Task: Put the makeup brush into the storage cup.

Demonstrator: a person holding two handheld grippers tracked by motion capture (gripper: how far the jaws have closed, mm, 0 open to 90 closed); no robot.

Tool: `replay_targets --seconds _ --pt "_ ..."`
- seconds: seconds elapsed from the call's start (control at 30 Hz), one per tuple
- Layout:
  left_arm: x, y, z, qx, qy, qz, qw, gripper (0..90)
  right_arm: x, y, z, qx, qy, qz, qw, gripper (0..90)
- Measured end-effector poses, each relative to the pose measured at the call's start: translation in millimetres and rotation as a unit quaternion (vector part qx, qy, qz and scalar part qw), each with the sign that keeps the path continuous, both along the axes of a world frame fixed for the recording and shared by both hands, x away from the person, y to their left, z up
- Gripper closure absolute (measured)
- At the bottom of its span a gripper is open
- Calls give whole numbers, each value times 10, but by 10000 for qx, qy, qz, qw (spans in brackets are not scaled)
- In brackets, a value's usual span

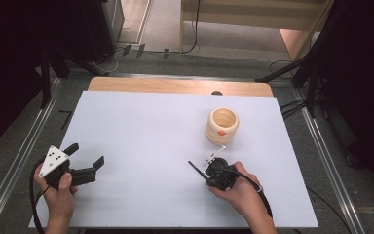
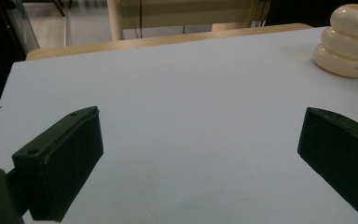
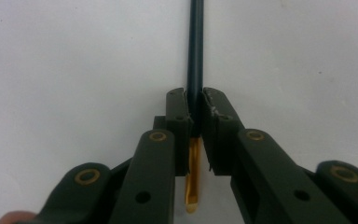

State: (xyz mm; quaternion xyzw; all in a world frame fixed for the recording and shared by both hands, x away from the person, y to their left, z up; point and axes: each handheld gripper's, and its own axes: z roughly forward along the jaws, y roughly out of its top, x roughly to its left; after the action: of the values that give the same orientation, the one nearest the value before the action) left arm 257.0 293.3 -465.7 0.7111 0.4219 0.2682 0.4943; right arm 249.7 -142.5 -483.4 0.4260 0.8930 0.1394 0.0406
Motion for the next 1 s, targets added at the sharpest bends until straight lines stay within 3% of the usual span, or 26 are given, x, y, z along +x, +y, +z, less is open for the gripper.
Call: replay_targets --seconds 0.17,0.27,0.4,0.5,0.53,0.57,0.67,0.7,0.83,1.0 --pt "33 -126 30 -29 14 -131 9999 5 100 -66 0 220 350 -9 9991 842" --pt "44 -173 63 -29 9 -181 9998 6 131 -75 4 232 454 56 9987 843" --pt "103 -261 123 -109 54 -303 9995 5 83 -58 4 172 267 85 9995 844" --pt "175 -381 172 -91 129 -464 9988 5 66 -166 -7 654 282 87 9974 844" --pt "175 -381 172 -91 129 -464 9988 5 66 -166 -7 654 282 87 9974 844" --pt "210 -445 198 -55 144 -544 9984 5 51 -215 13 914 218 99 9955 844" --pt "258 -522 245 -15 137 -689 9975 5 38 -237 43 985 124 76 9950 844" --pt "304 -593 291 18 143 -844 9963 6 35 -258 75 1050 55 112 9944 844" --pt "336 -713 348 63 74 -988 9951 6 23 -278 118 1133 -102 84 9935 844" --pt "363 -842 341 -164 96 -1247 9920 6 4 -308 182 1302 -419 -33 9906 844"
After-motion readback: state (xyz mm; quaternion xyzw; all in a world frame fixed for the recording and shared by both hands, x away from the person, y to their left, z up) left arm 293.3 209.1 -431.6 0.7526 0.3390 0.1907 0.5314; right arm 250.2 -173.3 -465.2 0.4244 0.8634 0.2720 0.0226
